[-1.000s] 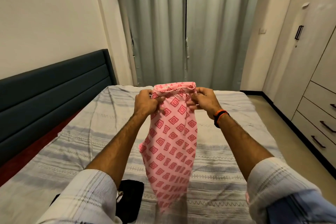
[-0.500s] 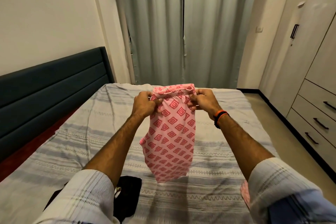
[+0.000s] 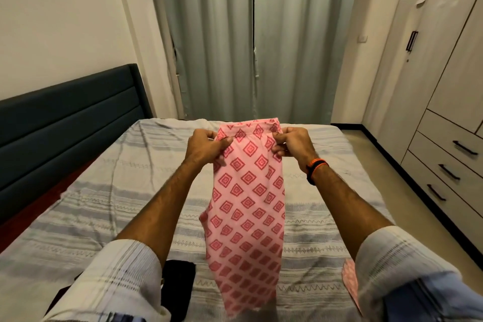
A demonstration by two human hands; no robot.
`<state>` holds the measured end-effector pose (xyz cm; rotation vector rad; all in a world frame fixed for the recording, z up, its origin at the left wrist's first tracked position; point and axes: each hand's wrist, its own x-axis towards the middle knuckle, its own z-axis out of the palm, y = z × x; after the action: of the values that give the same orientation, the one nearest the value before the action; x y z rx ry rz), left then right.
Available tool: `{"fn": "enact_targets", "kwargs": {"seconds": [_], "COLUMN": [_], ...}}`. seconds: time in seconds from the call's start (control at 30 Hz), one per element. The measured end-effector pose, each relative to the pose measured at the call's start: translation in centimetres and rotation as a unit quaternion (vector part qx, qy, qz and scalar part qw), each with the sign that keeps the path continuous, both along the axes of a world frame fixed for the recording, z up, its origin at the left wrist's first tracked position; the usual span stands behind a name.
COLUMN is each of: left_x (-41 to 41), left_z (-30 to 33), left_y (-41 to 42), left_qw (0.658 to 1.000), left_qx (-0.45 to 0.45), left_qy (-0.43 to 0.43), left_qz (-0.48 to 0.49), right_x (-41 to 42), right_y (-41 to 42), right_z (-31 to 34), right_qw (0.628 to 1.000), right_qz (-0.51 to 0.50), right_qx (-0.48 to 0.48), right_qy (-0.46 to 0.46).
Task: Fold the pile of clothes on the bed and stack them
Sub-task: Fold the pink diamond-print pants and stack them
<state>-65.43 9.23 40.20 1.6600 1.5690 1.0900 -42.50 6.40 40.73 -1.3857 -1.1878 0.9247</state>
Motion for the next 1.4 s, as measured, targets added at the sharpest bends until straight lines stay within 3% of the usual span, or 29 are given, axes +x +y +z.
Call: {"fn": "enact_targets", "kwargs": {"seconds": [0.13,0.3,0.53,0.7,0.87,1.07,1.4], "left_x": [0.6,1.2,1.7,1.0,-0.7,-3.1,-4.1], "left_z": [-0.6,1.5,3.9,1.2,-6.2,-17.6,-25.6], "left_y": [2.9,6.0,6.0,3.3,-2.0,-9.2,-20.5], "left_qw": [0.999,0.997,0.987,0.986,0.995,0.997,0.973], "left_qx": [-0.022,0.066,0.152,0.158,0.090,-0.037,-0.188], "left_qy": [0.024,0.003,-0.047,-0.053,-0.032,0.043,0.103], "left_qz": [0.013,0.036,0.012,-0.001,-0.027,-0.061,-0.090], "right_x": [0.0,1.2,0.7,0.8,0.0,-1.1,-2.8], "right_y": [2.9,7.7,6.4,3.6,-2.5,-10.5,-21.5], "right_z": [-0.8,0.6,4.1,1.9,-5.6,-17.3,-24.3], "right_qw": [0.999,0.999,0.990,0.991,0.998,0.991,0.970], "right_qz": [0.002,0.007,0.030,0.039,0.040,0.029,0.053], "right_qx": [-0.033,0.044,0.141,0.126,0.048,-0.126,-0.237], "right_qy": [-0.037,-0.016,0.001,0.010,0.030,0.019,0.012]}}
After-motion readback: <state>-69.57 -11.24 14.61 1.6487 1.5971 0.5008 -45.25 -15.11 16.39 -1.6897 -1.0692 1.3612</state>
